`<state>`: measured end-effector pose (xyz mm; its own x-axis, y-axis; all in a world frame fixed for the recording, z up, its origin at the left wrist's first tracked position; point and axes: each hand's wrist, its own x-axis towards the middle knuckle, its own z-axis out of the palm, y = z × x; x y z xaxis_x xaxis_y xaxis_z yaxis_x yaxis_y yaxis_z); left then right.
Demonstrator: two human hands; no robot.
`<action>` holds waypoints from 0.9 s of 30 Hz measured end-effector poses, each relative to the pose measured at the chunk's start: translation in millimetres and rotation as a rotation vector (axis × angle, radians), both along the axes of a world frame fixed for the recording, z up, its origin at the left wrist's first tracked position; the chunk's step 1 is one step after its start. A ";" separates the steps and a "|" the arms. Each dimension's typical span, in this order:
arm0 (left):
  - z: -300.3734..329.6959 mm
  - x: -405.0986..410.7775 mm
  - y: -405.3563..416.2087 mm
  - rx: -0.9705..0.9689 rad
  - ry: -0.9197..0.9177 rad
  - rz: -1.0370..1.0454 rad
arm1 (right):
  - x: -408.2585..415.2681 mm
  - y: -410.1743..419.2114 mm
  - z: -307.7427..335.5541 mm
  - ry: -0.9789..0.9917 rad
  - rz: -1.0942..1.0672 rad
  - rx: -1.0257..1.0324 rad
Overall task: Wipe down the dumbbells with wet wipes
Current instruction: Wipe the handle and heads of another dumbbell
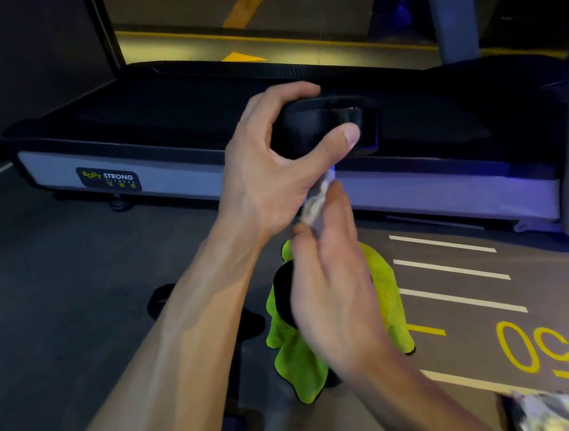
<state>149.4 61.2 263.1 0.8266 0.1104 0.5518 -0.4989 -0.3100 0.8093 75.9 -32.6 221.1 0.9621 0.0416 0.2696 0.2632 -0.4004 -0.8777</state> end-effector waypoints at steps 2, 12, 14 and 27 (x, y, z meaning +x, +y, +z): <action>0.1 0.5 -0.1 0.024 -0.001 0.023 | 11.3 12.7 -2.6 -0.106 -0.046 -0.054; -1.1 3.3 9.5 0.027 0.007 0.019 | 44.2 -7.8 -10.6 0.047 -0.125 -0.021; -0.3 4.6 9.3 0.017 0.023 0.017 | 38.2 -21.8 -10.8 0.128 -0.077 -0.249; -1.3 3.2 6.6 -0.010 -0.003 0.020 | 11.6 -11.9 -14.8 -0.058 -0.040 -0.076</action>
